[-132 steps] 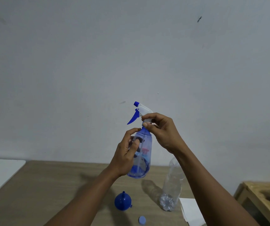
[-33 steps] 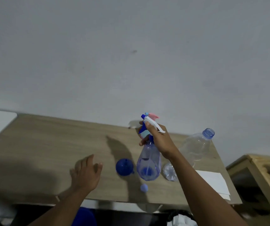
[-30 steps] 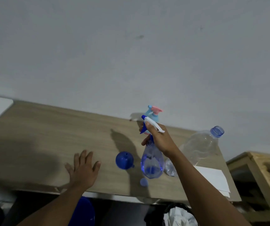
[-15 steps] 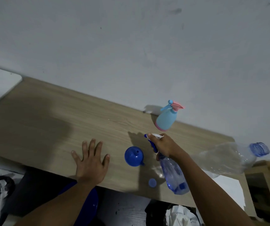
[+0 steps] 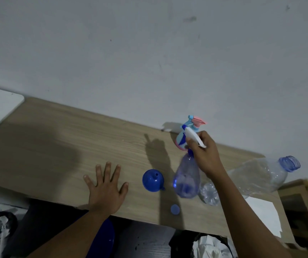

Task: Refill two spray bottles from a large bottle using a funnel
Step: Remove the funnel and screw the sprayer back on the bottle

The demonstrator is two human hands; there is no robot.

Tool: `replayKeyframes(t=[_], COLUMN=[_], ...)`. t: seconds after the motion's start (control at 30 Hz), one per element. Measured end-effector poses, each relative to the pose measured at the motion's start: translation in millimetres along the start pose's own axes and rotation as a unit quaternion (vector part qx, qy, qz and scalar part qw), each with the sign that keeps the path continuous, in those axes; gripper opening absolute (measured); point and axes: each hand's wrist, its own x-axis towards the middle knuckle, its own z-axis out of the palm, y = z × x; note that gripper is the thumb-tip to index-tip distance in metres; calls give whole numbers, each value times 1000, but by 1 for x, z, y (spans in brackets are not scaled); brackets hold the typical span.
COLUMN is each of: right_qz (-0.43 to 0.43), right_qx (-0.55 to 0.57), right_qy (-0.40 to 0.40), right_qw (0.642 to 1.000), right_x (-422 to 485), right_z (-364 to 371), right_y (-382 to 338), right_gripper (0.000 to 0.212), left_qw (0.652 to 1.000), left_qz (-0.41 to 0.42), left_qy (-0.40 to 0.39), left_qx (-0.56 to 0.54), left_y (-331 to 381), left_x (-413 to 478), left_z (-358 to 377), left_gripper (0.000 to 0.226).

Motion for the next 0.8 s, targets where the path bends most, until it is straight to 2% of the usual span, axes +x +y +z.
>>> replayKeyframes(t=[0.1,0.2,0.57,0.7,0.8], right_qz=[-56,-79,-64,-59,-52], right_qx=[-25,-29,-66,-70,-61], right_qy=[39,39,-28,-20,-15], right_qw=[997,996,995,996,997], right_x=[18,42,115,122,123], right_z=[7,27,91,97,98], right_y=[-14,-22,-14,-12,-14], right_gripper=[22,11,23,28,45], left_qw=[999,999,999,999,999], left_qz=[39,47,38,39,41], left_qy=[-7,-10,-4,-4,-1], left_qx=[13,20,-5,-18,-19], left_y=[-2,-2,0,1,0], left_x=[7,8,11,11,10], left_z=[-4,-7,-6,-9,-9], left_gripper=[78,79,81,81,81])
